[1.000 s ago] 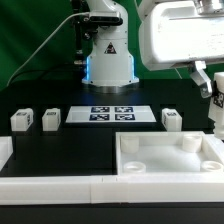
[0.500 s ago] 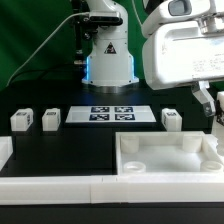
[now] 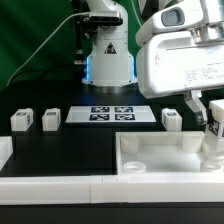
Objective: Assemble one leg
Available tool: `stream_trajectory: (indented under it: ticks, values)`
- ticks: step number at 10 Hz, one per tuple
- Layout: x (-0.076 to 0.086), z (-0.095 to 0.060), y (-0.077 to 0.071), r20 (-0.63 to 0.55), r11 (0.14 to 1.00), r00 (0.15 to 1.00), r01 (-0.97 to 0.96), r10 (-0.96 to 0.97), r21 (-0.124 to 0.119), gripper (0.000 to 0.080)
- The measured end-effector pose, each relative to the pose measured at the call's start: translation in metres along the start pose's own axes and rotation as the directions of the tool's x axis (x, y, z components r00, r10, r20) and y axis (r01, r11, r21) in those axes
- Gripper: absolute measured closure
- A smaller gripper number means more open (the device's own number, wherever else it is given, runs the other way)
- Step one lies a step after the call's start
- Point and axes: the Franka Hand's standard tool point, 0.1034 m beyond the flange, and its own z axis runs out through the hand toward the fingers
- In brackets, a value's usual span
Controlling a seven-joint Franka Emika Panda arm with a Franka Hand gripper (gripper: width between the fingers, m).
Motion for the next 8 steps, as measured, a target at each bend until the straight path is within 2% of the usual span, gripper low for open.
stream_trajectory:
  ticks: [3, 8]
  values:
    - [-0.0056, 0.0062, 0.0013, 0.003, 1.0, 1.0, -0.003, 0.003, 0.0, 0.0506]
    - [-0.0079, 0.0058, -0.0018, -0.028, 1.0, 1.0, 0.001, -0.001, -0.005, 0.0506]
